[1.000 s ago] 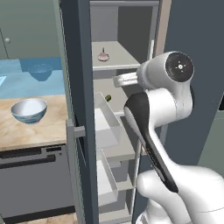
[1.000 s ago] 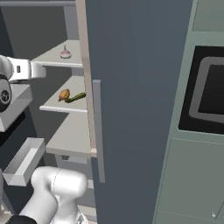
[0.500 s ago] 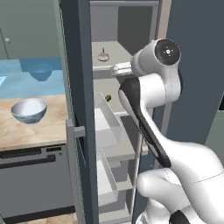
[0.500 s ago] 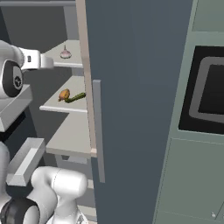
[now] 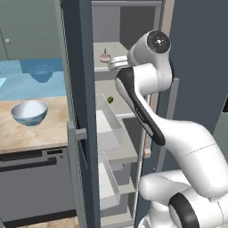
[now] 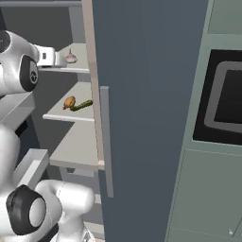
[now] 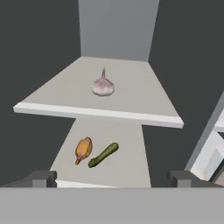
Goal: Take the squash, garlic, and chicken drumstick from the freezer and place them in the bowl on the counter.
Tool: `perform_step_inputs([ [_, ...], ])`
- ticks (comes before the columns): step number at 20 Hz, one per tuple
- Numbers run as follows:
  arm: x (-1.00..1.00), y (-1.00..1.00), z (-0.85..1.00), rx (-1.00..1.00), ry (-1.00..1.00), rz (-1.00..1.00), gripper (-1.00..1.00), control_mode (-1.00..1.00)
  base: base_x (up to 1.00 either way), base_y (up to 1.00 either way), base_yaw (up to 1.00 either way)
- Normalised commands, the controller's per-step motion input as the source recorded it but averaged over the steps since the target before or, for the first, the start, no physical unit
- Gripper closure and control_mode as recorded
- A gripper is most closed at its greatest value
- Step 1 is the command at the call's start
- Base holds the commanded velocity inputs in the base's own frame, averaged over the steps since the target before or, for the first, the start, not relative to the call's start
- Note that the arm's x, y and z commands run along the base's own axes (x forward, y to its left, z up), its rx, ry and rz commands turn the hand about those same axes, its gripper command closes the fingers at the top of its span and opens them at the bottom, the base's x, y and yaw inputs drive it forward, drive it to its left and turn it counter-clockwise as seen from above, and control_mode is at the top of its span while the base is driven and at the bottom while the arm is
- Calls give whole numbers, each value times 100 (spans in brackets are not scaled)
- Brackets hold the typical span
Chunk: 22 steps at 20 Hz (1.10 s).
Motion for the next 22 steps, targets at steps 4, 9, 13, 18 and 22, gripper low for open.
perform_step_inputs([
  [4, 57, 2, 0, 0, 2, 0, -100, -100, 0, 0, 0],
  [9, 55, 6, 0, 0, 2, 0, -100, -100, 0, 0, 0],
  [13, 47, 22, -5, 0, 0, 0, -100, -100, 0, 0, 0],
  [18, 49, 25, -4, 0, 0, -1, -100, -100, 0, 0, 0],
  [22, 37, 19, -14, 0, 1, -1, -100, -100, 0, 0, 0],
])
